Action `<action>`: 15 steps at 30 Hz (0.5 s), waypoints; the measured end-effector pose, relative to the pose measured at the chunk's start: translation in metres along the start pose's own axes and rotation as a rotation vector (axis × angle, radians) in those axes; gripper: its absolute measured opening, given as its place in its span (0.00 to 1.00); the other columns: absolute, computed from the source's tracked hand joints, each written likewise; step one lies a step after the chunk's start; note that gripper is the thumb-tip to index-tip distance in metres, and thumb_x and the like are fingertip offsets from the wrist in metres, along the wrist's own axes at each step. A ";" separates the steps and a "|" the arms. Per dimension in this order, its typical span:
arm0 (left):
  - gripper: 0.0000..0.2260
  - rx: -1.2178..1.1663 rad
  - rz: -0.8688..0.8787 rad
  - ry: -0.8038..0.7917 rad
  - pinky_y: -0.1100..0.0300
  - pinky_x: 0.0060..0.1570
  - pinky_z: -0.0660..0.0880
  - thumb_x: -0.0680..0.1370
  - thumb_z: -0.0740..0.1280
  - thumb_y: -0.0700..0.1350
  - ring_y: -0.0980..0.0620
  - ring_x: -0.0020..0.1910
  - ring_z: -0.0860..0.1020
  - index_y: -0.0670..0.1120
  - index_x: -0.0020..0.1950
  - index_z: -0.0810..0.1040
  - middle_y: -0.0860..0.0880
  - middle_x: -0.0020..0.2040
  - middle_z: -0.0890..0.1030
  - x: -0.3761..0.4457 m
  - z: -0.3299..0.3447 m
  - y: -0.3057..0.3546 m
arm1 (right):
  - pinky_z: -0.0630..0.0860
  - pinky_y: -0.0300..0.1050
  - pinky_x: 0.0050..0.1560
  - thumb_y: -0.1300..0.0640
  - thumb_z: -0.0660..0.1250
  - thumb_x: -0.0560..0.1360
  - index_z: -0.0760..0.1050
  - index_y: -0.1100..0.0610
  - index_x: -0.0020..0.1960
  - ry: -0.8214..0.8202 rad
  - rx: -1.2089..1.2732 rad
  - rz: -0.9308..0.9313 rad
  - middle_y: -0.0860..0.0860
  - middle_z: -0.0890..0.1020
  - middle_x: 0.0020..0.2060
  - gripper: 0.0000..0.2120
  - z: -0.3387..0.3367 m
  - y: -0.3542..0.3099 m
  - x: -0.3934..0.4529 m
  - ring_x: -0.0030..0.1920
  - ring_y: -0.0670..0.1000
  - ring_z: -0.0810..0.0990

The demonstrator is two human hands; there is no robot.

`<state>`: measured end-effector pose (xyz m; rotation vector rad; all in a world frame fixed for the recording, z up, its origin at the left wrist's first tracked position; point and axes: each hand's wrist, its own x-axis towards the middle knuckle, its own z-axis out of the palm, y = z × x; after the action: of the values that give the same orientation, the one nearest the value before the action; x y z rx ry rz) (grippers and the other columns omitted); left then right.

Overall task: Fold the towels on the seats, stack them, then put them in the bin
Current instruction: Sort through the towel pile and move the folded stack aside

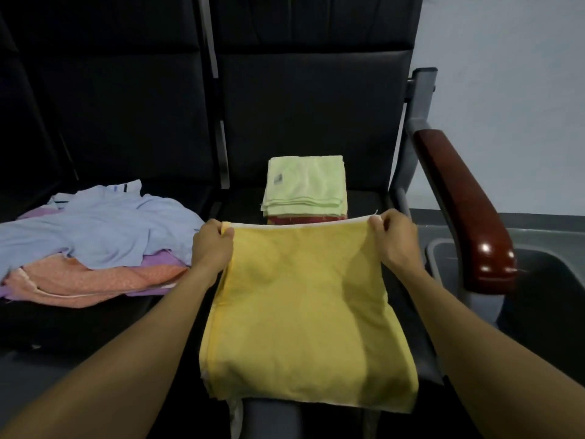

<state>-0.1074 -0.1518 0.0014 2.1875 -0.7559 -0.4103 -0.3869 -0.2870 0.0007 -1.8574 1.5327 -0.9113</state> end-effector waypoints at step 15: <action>0.06 -0.187 -0.019 -0.335 0.55 0.31 0.77 0.79 0.70 0.43 0.48 0.34 0.76 0.42 0.45 0.77 0.45 0.36 0.76 -0.052 0.052 0.010 | 0.84 0.53 0.36 0.59 0.69 0.79 0.79 0.57 0.44 -0.292 0.339 0.274 0.59 0.83 0.43 0.05 0.058 -0.011 -0.057 0.43 0.58 0.84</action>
<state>-0.1777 -0.1539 -0.0220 1.9746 -0.8377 -0.8379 -0.3407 -0.2290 -0.0352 -1.4266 1.3182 -0.6875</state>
